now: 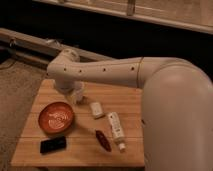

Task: Place the eraser on the white sponge

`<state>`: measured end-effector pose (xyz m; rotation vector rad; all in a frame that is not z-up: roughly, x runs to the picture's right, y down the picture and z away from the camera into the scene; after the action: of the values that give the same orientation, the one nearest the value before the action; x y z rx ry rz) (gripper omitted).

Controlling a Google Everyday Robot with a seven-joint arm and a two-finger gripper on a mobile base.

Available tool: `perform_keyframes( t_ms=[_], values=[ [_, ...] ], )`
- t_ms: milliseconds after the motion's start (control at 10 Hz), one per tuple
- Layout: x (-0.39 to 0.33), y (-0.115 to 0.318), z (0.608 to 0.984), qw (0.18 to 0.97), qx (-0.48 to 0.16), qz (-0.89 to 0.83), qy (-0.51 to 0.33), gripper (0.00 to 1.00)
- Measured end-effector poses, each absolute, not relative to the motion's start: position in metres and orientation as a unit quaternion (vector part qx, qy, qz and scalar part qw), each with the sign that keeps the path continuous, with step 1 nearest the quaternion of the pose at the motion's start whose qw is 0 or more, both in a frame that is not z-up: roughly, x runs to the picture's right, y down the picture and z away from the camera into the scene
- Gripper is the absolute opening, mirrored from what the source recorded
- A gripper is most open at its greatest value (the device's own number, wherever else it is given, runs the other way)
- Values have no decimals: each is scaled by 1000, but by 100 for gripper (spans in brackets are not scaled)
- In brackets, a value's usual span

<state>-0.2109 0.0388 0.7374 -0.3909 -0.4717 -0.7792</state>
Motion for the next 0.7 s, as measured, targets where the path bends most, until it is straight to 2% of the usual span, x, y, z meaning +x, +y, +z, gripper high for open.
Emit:
perform_keyframes(
  t_ms=[300, 700],
  values=[
    [-222, 30, 737, 860, -196, -406, -239, 75],
    [-261, 63, 705, 838, -184, -469, -208, 75]
  ],
)
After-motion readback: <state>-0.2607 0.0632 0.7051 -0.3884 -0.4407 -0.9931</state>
